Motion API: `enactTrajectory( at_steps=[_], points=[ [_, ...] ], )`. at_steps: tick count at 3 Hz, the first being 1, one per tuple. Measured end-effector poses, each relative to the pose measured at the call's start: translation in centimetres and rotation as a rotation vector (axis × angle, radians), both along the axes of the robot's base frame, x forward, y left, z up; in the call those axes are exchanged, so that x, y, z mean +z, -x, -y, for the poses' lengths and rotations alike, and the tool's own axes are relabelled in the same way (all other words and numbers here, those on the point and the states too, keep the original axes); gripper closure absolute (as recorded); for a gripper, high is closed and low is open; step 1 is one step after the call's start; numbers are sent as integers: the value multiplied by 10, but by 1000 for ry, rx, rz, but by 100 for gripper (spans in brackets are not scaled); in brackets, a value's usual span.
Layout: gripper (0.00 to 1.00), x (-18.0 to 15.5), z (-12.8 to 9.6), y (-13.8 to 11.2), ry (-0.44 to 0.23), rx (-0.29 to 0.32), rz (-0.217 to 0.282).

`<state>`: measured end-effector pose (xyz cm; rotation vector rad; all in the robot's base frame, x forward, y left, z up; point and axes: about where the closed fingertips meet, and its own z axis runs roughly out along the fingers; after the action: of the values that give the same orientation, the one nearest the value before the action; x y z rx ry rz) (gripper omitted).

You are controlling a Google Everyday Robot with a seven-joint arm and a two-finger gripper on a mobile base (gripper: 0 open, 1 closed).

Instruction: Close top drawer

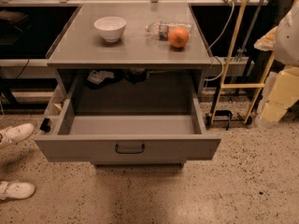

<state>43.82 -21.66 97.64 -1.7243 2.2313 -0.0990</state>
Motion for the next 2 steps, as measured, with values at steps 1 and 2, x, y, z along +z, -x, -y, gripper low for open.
enactTrajectory(
  at_steps=[1,2],
  points=[
    [0,0,0,0,0,0,0],
    [0,-18,-4,3,-21,25,-29]
  ],
)
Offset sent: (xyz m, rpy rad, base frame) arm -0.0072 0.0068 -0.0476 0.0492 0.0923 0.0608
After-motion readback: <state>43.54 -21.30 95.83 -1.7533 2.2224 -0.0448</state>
